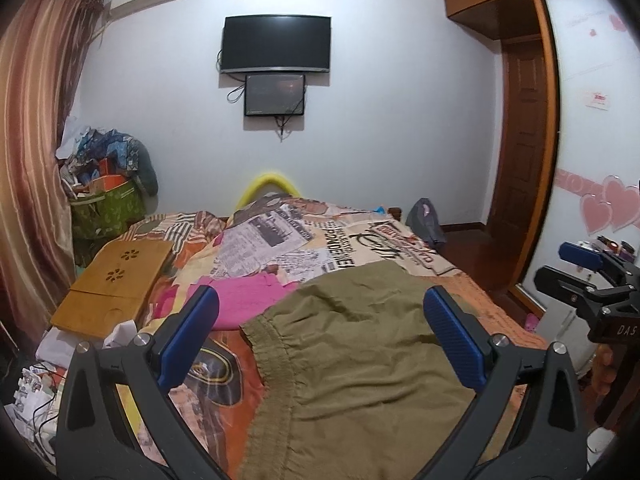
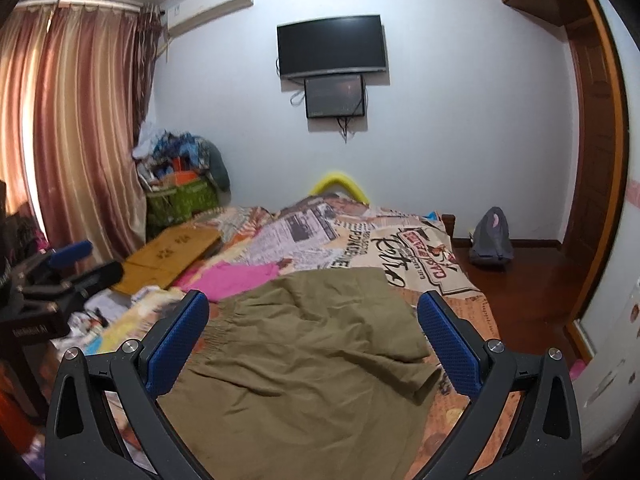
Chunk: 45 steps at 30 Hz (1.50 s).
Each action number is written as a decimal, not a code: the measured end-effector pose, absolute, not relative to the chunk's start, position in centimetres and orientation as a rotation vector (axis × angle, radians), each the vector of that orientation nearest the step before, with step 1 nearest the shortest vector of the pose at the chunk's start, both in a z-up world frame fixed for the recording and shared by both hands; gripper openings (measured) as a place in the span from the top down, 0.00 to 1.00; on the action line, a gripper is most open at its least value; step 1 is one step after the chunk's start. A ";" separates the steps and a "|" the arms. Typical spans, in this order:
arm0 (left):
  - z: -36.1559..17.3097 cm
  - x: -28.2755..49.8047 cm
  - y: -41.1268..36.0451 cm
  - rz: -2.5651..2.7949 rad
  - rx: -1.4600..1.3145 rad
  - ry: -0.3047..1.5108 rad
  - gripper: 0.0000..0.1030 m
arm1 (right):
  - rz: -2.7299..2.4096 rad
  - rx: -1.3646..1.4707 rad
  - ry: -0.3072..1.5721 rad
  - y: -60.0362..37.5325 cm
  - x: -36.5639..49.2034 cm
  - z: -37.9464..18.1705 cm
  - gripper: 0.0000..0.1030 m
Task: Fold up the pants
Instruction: 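Lower both tools to the pants and close them on the waistband and leg edge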
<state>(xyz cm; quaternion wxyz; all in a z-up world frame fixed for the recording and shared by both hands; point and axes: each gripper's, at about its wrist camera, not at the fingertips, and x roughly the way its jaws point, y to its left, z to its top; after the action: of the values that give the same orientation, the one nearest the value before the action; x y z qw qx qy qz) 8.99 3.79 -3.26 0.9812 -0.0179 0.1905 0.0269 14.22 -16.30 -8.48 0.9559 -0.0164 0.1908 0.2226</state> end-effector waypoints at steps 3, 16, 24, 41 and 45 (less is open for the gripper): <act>-4.4 12.0 5.0 0.088 -0.014 0.426 0.00 | 0.443 -0.073 0.418 -16.2 17.0 -9.1 0.01; -12.7 26.4 13.2 0.163 -0.053 0.689 0.00 | 0.435 -0.103 0.598 -17.2 31.6 -11.9 0.01; -18.6 31.6 16.4 0.163 -0.082 0.832 0.14 | 0.460 -0.117 0.758 -16.0 40.3 -16.1 0.01; -26.8 36.6 17.0 0.034 -0.175 1.032 0.34 | 0.581 -0.149 0.985 -12.1 50.6 -23.4 0.14; -26.8 37.1 16.9 0.043 -0.171 1.030 0.41 | 0.637 -0.148 1.029 -11.3 51.3 -24.1 0.33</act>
<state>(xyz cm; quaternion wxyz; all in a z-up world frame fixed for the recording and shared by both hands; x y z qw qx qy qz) 37.06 16.89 -26.78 0.8665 -0.0817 0.4921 0.0207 51.29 -11.33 -24.07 0.8199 -0.0696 0.4832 0.2992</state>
